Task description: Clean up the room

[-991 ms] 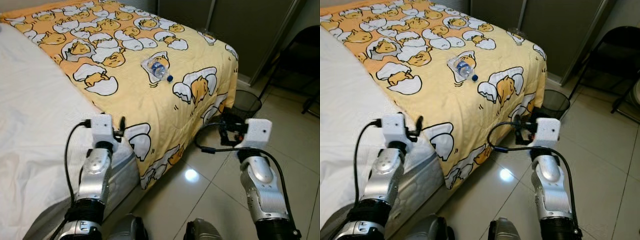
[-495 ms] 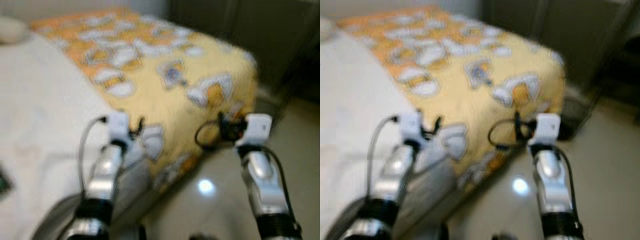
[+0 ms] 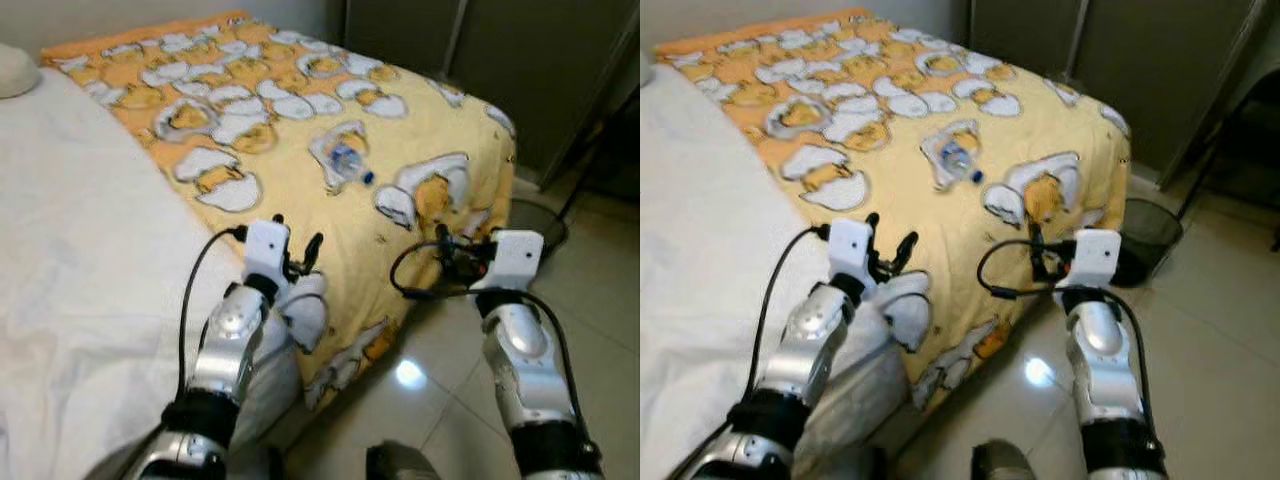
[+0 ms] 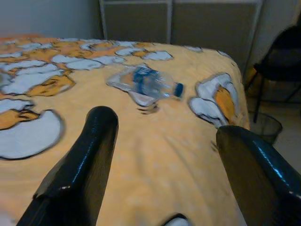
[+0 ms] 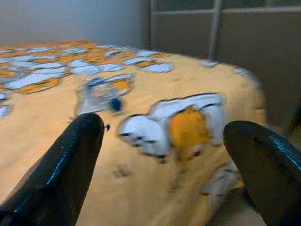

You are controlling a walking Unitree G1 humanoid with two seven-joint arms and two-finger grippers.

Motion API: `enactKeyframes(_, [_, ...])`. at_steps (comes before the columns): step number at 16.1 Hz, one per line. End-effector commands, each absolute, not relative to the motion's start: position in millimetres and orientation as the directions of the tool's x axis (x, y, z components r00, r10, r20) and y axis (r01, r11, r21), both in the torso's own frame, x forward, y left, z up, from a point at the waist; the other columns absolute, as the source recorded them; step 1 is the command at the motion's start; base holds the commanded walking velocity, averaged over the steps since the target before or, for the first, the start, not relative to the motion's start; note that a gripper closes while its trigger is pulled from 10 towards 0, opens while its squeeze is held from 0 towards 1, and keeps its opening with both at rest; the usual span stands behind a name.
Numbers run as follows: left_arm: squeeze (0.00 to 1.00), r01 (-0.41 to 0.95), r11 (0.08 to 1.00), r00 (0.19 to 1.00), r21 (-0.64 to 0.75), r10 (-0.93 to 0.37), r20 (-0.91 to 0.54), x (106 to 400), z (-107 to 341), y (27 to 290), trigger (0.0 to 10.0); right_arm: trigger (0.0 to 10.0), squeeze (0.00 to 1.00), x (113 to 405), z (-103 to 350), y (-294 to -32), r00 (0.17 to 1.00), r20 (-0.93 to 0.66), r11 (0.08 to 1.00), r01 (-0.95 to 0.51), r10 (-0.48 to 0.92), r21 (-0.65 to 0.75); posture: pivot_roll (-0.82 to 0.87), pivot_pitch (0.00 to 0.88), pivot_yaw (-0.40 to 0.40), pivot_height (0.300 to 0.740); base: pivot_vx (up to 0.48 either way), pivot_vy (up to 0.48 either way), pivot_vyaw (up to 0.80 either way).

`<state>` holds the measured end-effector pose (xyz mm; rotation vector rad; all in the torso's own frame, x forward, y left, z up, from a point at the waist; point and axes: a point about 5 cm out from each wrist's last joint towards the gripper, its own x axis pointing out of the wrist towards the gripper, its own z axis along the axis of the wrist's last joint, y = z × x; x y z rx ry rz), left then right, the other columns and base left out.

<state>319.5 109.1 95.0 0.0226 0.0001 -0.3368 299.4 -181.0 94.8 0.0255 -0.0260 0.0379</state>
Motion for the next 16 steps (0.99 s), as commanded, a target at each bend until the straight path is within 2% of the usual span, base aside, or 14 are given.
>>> enactKeyframes(1, [0.0,0.32,0.947,0.947,0.028,-0.32,0.016,318.9,97.2,114.5,10.0,10.0,0.0,302.1,97.1,-171.4,0.995,0.039,0.995,-0.095,0.094,0.012,-0.1,0.0,0.03,0.684,0.0,0.0,0.58])
enactKeyframes(2, [0.0,0.301,0.953,0.953,0.044,-0.302,0.005,318.5,94.2,116.7,10.0,10.0,0.0,303.5,98.9,-169.1,0.993,0.046,0.994,-0.108,0.108,0.007,-0.09,0.0,0.027,0.684,0.0,0.0,0.54])
enactKeyframes(5, [0.0,0.32,0.946,0.946,0.06,-0.322,0.027,316.3,97.5,113.9,10.0,10.0,0.0,305.6,99.8,-173.0,0.993,0.056,0.994,-0.101,0.1,0.027,-0.09,0.0,0.023,0.697,0.0,-0.48,0.47])
enactKeyframes(9, [0.0,0.347,0.937,0.937,0.048,-0.349,0.025,316.0,97.0,108.4,10.0,10.0,0.0,304.6,100.7,-174.8,0.993,0.057,0.994,-0.101,0.099,0.035,-0.1,0.0,0.031,0.71,0.0,-0.48,0.0])
enactKeyframes(13, [0.0,0.311,0.95,0.95,0.034,-0.31,-0.031,318.3,88.3,114.0,10.0,10.0,0.0,303.7,100.5,-171.1,0.992,0.066,0.993,-0.109,0.106,0.041,-0.11,0.0,0.031,0.74,0.0,0.0,0.0])
enactKeyframes(16, [0.0,0.335,0.942,0.942,0.032,-0.335,-0.011,315.4,90.8,108.7,10.0,10.0,0.0,303.2,101.1,-170.3,0.991,0.073,0.992,-0.116,0.113,0.04,-0.1,0.0,0.025,0.74,0.0,0.0,0.0])
